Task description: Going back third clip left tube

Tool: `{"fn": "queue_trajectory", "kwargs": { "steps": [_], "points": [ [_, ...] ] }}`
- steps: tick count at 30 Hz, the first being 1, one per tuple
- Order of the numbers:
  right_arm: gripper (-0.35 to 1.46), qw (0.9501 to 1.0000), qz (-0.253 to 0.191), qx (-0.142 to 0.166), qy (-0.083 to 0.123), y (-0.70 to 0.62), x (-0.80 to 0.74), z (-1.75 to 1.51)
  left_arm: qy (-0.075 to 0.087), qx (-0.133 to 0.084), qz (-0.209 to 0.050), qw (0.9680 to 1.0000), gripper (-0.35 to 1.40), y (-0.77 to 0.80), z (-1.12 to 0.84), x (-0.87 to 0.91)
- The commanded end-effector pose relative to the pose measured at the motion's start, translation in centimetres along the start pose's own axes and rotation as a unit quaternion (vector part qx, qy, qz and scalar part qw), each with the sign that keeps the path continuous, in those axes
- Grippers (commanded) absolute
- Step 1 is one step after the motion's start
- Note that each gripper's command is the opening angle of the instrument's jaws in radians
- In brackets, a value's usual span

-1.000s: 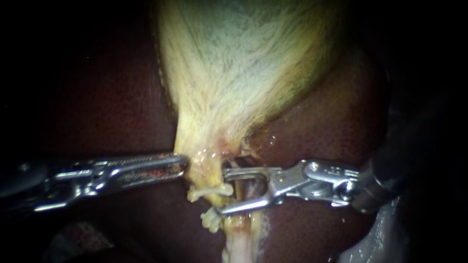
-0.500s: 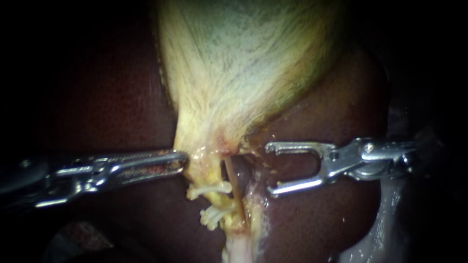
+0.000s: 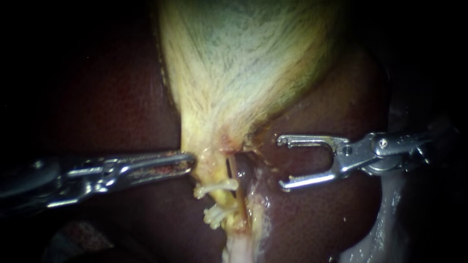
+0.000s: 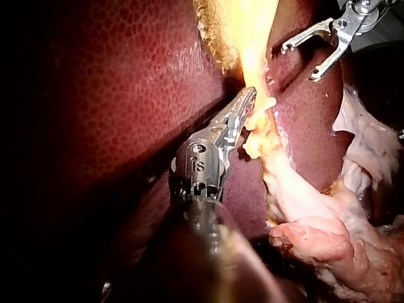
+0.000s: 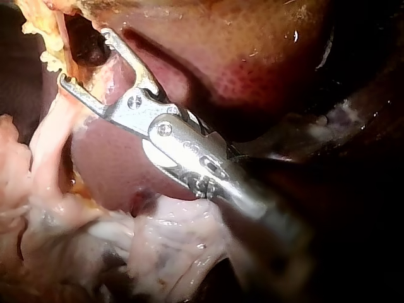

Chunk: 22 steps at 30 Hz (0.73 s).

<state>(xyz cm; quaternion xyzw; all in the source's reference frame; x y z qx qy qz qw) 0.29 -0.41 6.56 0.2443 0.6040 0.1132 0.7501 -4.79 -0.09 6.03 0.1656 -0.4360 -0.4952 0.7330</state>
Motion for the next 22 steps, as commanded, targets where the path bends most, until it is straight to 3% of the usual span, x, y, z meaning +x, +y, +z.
{"fn": "queue_trajectory", "kwargs": {
  "steps": [1,7,22],
  "points": [
    [0.60,1.0000,0.000,0.000,0.000,0.00,0.00,-0.01,0.002,-0.001,0.001,1.0000,-0.35,0.00,0.05,0.01],
    [0.60,1.0000,0.000,0.001,-0.001,-0.03,0.00,-0.03,0.009,-0.002,0.002,1.0000,-0.35,0.00,0.24,0.04],
    [0.60,1.0000,0.000,0.001,-0.001,-0.04,0.01,-0.03,0.009,-0.002,0.002,1.0000,-0.35,0.01,0.26,0.04]
  ]
}}
